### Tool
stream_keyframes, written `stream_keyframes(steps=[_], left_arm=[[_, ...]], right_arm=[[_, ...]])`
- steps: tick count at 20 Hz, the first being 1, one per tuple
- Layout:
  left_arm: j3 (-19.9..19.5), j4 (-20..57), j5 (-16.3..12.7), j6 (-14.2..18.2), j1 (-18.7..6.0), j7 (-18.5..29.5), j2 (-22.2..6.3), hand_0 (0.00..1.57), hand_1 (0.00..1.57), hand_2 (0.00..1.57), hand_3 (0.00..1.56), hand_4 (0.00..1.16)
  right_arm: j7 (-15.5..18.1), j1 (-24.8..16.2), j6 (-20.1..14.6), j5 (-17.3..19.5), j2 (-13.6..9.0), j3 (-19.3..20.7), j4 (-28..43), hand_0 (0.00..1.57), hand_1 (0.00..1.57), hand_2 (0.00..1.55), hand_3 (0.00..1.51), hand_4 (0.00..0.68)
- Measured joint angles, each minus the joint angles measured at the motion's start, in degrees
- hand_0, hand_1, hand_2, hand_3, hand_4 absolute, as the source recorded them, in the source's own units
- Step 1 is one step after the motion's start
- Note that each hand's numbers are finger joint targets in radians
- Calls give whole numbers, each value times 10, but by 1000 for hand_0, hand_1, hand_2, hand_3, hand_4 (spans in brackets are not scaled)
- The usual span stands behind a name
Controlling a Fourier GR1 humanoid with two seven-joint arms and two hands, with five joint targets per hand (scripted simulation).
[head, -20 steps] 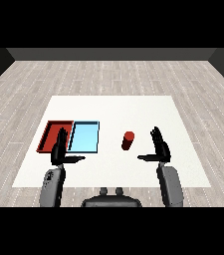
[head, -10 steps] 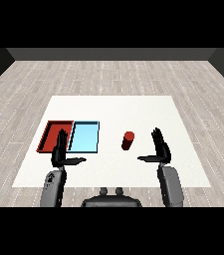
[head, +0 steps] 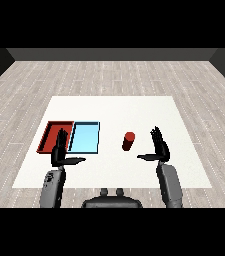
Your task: Pick the red can and put it in the red box
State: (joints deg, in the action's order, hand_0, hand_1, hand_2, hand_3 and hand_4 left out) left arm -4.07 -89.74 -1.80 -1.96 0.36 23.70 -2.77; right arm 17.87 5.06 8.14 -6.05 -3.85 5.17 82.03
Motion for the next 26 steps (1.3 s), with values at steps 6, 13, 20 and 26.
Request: stream_keyframes(steps=[6, 13, 20, 26], left_arm=[[8, -23, 1, 8, 0, -24, 5, 0, 0, 0, 0, 0], [3, -34, -13, 1, 12, -29, 3, 0, 0, 0, 0, 0], [-3, -16, -21, -1, -7, -26, 2, 0, 0, 0, 0, 0], [4, -40, -23, -3, 16, -29, 6, 0, 0, 0, 0, 0]], right_arm=[[18, 46, -4, -6, 5, 7, -66, 0, 0, 0, 0, 0], [29, 94, -9, -14, 15, 11, -142, 0, 0, 0, 0, 0], [49, 112, -15, -24, 29, 9, -187, 0, 0, 0, 0, 0], [62, 127, -15, -42, 31, 0, -222, 0, 0, 0, 0, 0]])
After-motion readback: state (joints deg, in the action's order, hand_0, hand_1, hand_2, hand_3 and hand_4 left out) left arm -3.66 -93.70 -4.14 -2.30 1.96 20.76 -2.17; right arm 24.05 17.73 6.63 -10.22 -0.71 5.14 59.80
